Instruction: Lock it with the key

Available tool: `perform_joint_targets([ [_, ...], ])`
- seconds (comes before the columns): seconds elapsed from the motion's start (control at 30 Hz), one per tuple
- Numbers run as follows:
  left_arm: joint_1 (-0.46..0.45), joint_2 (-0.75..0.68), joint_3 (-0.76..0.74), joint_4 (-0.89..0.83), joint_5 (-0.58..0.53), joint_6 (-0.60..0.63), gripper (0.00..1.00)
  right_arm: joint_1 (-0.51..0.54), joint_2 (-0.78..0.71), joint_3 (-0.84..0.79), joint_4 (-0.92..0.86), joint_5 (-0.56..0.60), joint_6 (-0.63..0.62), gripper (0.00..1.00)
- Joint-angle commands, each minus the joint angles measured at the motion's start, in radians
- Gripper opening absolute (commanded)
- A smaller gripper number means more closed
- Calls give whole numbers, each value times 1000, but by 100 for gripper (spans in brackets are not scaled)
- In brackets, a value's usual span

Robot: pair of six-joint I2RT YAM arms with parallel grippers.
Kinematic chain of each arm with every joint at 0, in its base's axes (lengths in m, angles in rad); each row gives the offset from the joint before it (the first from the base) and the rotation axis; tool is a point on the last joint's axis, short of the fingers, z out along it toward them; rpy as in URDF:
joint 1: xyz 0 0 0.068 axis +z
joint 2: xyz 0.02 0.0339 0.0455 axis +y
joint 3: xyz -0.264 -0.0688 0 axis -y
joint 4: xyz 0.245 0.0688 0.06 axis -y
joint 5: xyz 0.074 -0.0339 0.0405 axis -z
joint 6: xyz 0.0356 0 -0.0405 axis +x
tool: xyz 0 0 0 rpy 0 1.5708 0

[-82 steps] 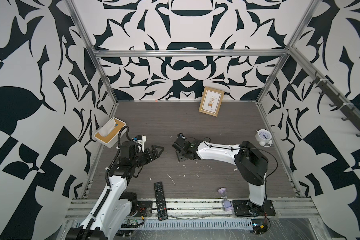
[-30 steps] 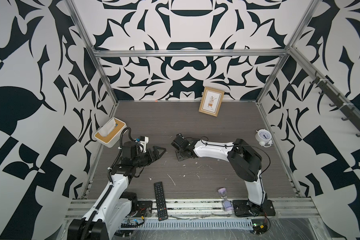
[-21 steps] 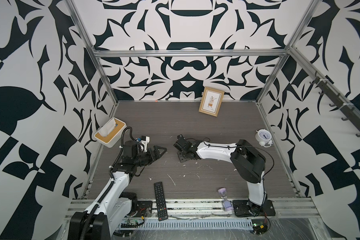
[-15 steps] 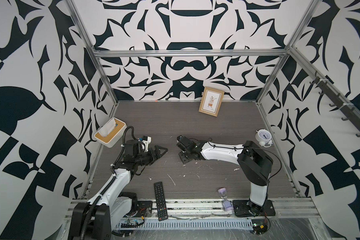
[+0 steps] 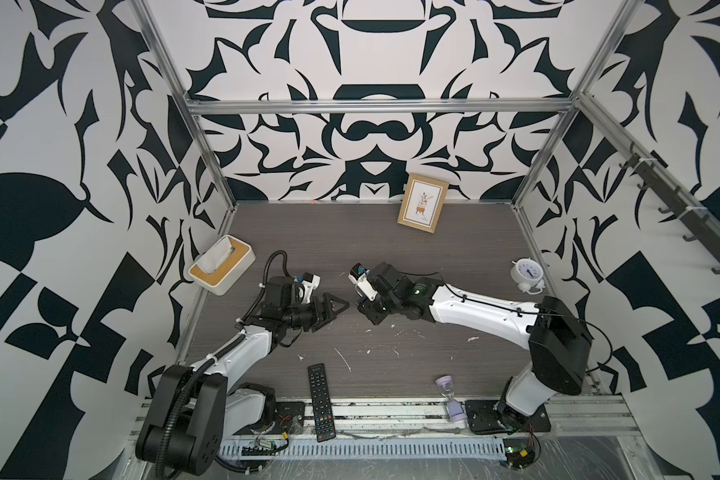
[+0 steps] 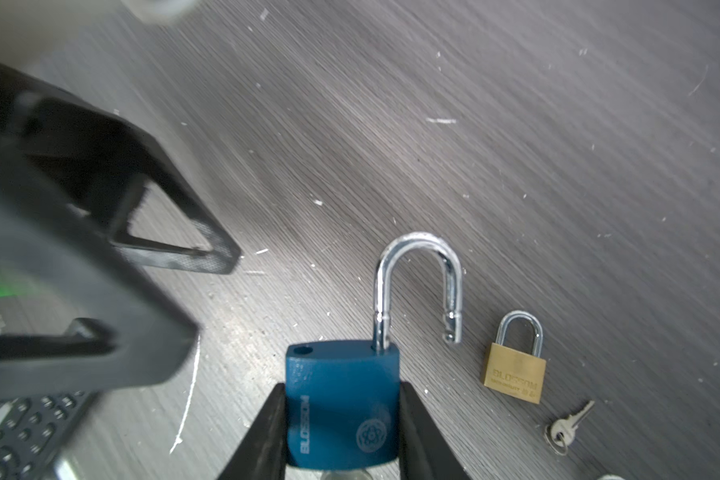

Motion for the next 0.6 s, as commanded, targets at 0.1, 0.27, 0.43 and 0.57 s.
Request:
perform_joint_targets([
  [0.1, -36, 34, 54, 97, 38, -46, 86, -1, -54, -2, 5, -19, -37, 30],
  [0.27, -84, 69, 84, 114, 46, -51, 80, -1, -74, -7, -1, -30, -47, 30],
  [0.43, -113, 138, 107, 125, 49, -54, 74, -1, -88, -11, -5, -49, -53, 30],
  [0.57, -124, 172, 115, 161, 53, -72, 68, 3, -95, -13, -13, -63, -55, 30],
])
